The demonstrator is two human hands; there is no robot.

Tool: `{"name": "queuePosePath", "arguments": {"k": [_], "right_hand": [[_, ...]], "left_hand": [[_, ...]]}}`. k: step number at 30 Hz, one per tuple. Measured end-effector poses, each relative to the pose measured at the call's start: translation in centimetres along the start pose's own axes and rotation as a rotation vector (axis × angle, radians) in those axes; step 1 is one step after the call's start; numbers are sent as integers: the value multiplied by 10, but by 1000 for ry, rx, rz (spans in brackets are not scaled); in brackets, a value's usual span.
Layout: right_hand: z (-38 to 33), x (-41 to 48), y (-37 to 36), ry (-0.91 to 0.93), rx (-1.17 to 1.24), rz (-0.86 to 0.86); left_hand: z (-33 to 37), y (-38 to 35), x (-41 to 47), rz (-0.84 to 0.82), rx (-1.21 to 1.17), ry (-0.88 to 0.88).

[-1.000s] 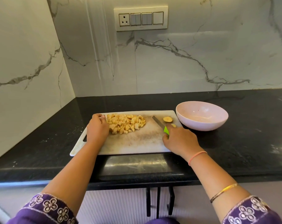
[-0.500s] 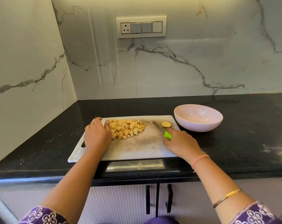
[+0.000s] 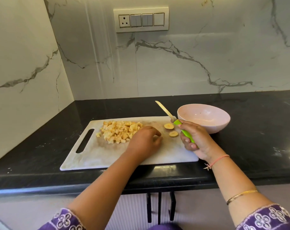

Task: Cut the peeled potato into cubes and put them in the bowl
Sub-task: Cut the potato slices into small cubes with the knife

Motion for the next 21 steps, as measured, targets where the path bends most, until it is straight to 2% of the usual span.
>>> {"name": "queuePosePath", "arguments": {"k": [3,9,16,21], "right_hand": [[1,2,2,-7,-17,21],[4,8,0,3,-76,67],[6,11,6,11,-70,78],[5,7,5,19,-41,107]], "left_hand": [[15,-12,16,-31,-49,17],[23,-29,41,-65,34,145],[21,-35,43,-26,58,137],[10,-30,38,11,149,67]]}}
Point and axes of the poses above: each hand's wrist, its own x-axis towards the middle knuckle, its own y-axis out of the back of the hand, z = x × y, the point moved 3 cm from there along x, towards the middle knuckle, and after that the axes turned 9 degrees about -y, right-handed, at the moved point
